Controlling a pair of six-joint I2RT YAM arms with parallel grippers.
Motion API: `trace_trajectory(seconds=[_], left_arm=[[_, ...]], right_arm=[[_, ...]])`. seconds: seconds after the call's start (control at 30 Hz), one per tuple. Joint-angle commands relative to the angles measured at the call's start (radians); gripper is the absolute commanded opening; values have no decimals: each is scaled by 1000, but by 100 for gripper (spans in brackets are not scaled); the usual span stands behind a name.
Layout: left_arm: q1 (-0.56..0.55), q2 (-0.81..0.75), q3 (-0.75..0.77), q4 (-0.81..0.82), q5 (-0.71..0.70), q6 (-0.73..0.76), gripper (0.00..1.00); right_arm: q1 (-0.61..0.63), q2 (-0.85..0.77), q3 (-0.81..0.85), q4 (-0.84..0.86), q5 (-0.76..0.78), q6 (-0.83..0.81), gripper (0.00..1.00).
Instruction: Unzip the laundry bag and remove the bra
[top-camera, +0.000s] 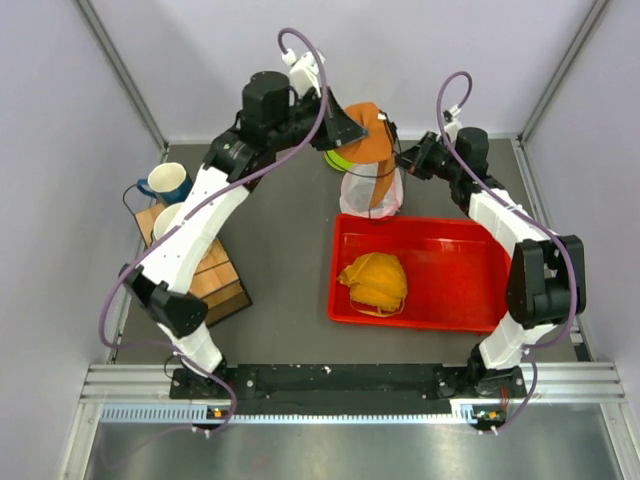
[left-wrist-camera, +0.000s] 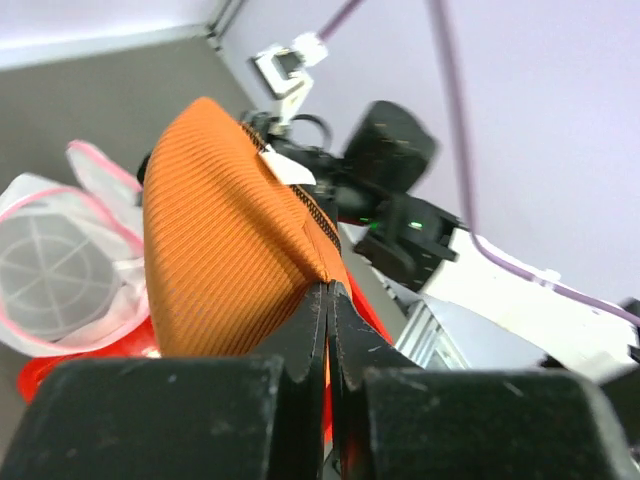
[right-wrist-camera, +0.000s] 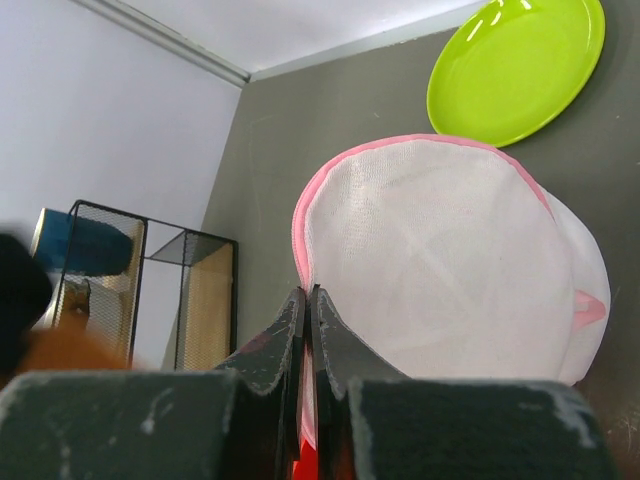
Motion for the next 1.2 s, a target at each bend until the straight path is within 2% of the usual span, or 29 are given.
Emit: trace_trajectory(seconds=[0.0,0.07,0.2,0.27,0.6,0.83,0.87,0.9,0.93,1.03,1.17], left_arm=[[-59,-94,-15,56,48,-4,0],[-80,-135,-72,68,57,-17,0],[-108,-221,-354,235,75,-88,0],[-140,-206,-399,268,78,-99,0],[-238,-7,-408,344,89,-126,0],[-283,162,-272,309,92,-111,0],[-287,176,-234,291,103,-108,12],[-293,196,-220,251,115,-96,33],[-297,202,-207,228,139,-71,70],[-297,169,-204,177,153,-18,91],[-283,16,-291,128,117,65,94]], right_arm=[[-6,-73,12,34,-9,12,0],[-8,-80,17,31,-7,9,0],[-17,-90,25,15,-7,3,0],[-26,-84,32,8,-10,-3,0],[-55,-90,106,-78,-3,-59,0],[-72,-116,75,-87,3,-72,0],[-72,-118,69,-92,3,-75,0],[-78,-122,66,-95,3,-78,0],[-83,-124,63,-97,3,-77,0],[-101,-126,57,-98,-1,-80,0],[-117,-121,60,-101,-3,-85,0]])
